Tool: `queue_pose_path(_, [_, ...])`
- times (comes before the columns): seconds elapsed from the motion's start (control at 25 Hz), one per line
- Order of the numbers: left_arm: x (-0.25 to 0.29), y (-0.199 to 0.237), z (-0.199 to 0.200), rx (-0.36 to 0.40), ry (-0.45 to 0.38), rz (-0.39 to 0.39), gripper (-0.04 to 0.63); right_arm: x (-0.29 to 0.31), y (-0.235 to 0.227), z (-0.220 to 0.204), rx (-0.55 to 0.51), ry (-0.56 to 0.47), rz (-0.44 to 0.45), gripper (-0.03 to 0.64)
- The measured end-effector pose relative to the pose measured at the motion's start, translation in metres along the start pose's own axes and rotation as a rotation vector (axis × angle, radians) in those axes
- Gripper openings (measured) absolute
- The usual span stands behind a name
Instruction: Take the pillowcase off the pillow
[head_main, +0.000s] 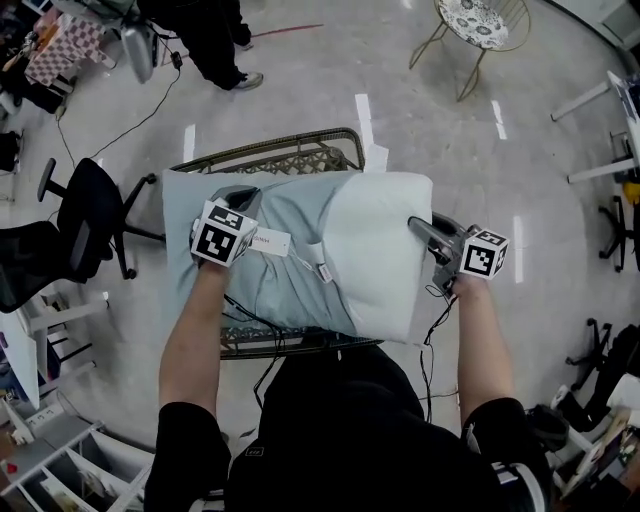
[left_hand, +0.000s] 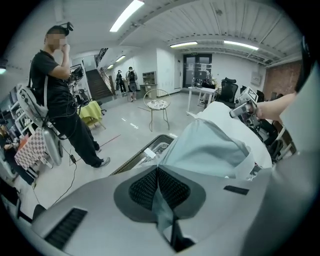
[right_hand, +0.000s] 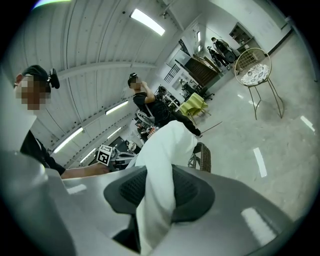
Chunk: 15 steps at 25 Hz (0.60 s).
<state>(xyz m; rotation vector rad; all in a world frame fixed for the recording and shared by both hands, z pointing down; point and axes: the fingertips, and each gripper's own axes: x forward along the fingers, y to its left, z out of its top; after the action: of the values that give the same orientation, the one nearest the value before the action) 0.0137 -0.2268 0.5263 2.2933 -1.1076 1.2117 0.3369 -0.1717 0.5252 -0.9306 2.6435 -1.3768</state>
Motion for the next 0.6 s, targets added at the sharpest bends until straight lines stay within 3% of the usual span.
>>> queue_pose_path(0.4, [0.036,-0.02,0.02,0.016,-0.021,0.012,0.011,0.03,-0.034,-0.009,0.017,0.062,-0.157,0.242])
queue_pose_path(0.6, [0.052,-0.027,0.032,0.034,-0.021,-0.03,0.132,0.019,-0.063,-0.006,-0.01,0.062,-0.295,0.273])
